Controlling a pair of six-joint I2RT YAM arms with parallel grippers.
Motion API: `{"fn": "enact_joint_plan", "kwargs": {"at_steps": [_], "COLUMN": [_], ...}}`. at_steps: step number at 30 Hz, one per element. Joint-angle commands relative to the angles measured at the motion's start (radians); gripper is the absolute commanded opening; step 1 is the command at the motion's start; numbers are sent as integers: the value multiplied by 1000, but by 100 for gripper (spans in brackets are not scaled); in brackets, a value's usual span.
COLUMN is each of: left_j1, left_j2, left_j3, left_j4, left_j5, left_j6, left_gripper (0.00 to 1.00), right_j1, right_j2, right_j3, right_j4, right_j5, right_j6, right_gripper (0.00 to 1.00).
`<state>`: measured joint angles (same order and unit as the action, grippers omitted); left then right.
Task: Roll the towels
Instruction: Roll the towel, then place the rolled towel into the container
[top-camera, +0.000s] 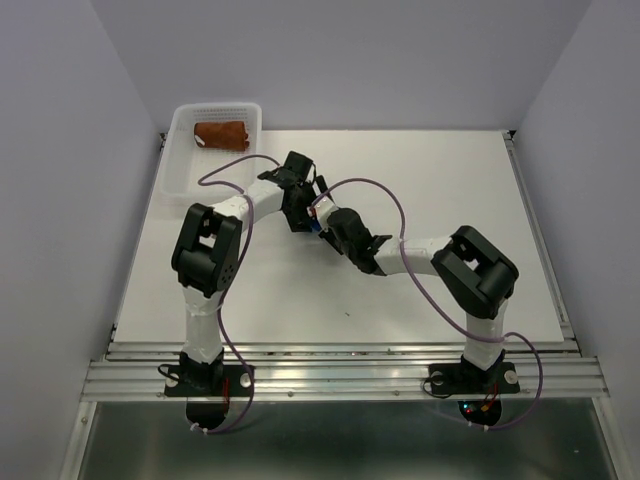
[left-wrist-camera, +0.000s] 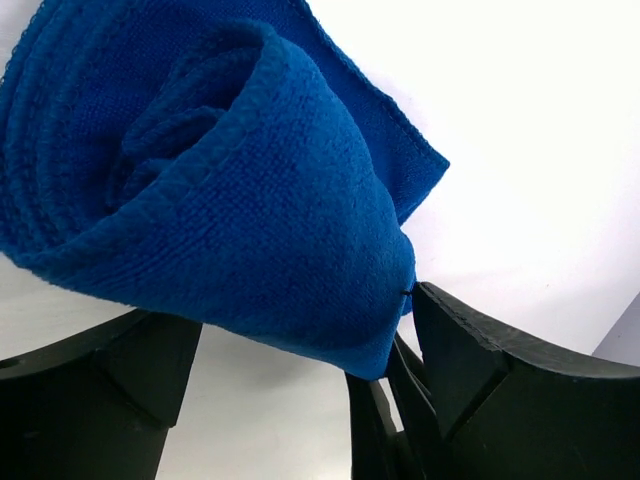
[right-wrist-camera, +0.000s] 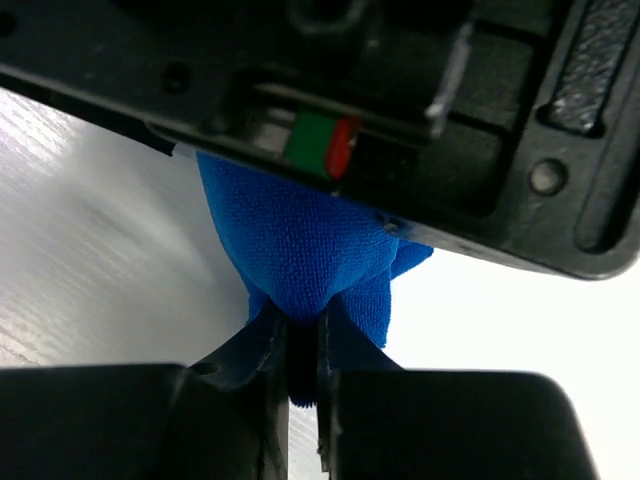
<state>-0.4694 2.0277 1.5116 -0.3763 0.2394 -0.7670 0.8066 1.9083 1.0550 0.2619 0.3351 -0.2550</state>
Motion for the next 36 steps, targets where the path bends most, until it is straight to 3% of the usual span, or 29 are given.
{"fn": "enact_joint_plan", "kwargs": {"at_steps": [1, 9, 11, 12, 19, 31, 36], "left_j1": [15, 48, 54, 54, 64, 75, 71], "left_j2": [-112, -204, -219, -227, -287, -351, -345], "left_j3": [-30, -117, -140, -151, -215, -313, -353], "left_j4": [22, 74, 74, 89, 139, 197, 255], "left_j5": [15, 6, 0, 1, 8, -11, 6], "left_j6": [3, 17, 26, 29, 35, 83, 110], "left_gripper": [97, 99, 99, 99, 99, 99, 99], "right_j1": [6, -6, -47, -79, -179, -368, -389], "right_j2": [-37, -51, -48, -43, 63, 230, 278], "right_j3": [42, 166, 207, 221, 362, 450, 490], "right_j4": [-106, -389, -460, -501, -645, -653, -655], "right_j5": [-20, -212, -319, -449, -740, -1111, -1108], "right_j6": [120, 299, 335, 341, 427, 669, 672], "right_gripper": [4, 5, 12, 12, 9, 1, 1]}}
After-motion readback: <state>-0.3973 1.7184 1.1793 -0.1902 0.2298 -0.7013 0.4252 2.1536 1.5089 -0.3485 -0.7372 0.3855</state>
